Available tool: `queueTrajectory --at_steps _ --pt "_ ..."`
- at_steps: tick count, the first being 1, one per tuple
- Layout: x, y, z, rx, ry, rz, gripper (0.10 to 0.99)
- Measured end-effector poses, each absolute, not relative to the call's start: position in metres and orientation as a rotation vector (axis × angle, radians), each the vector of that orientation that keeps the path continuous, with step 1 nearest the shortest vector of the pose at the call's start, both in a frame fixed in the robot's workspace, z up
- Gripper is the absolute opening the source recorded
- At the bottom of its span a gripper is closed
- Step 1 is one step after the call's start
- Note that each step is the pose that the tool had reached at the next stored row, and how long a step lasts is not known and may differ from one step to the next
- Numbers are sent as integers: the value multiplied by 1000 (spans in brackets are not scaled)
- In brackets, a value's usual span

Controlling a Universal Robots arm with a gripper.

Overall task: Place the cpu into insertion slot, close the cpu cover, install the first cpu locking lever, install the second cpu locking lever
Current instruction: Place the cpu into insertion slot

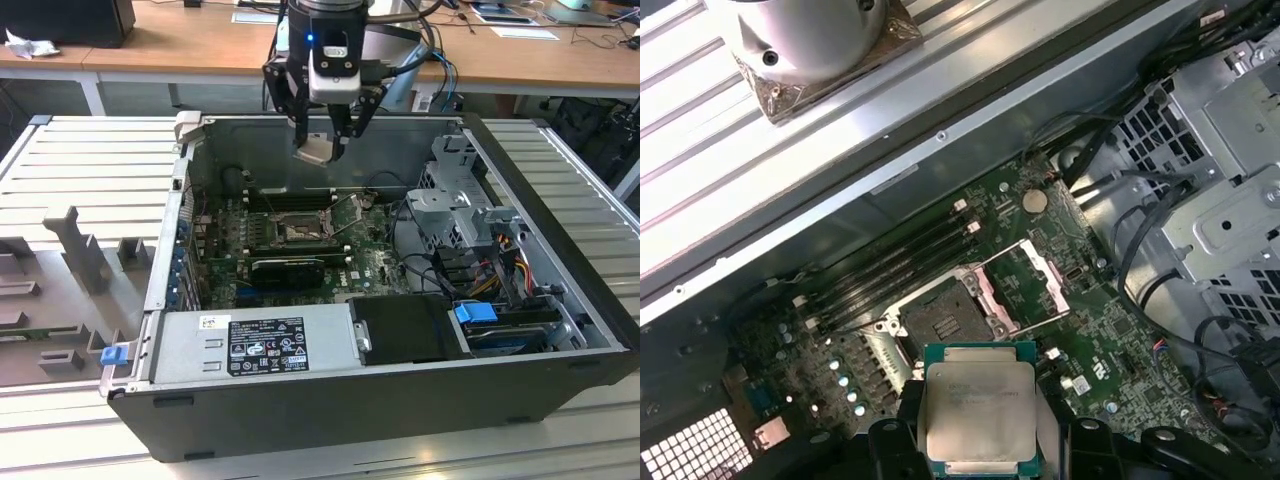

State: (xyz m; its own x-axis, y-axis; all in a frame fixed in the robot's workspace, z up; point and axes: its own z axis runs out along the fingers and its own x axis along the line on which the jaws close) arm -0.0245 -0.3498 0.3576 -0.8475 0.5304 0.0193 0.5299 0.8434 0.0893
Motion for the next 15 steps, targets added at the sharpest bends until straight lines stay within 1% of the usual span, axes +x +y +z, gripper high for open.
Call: queueTrajectory --at_steps 7,15 --pt "-25 -350 355 1012 2959 143 525" --pt "-25 -350 349 1022 2956 142 525"
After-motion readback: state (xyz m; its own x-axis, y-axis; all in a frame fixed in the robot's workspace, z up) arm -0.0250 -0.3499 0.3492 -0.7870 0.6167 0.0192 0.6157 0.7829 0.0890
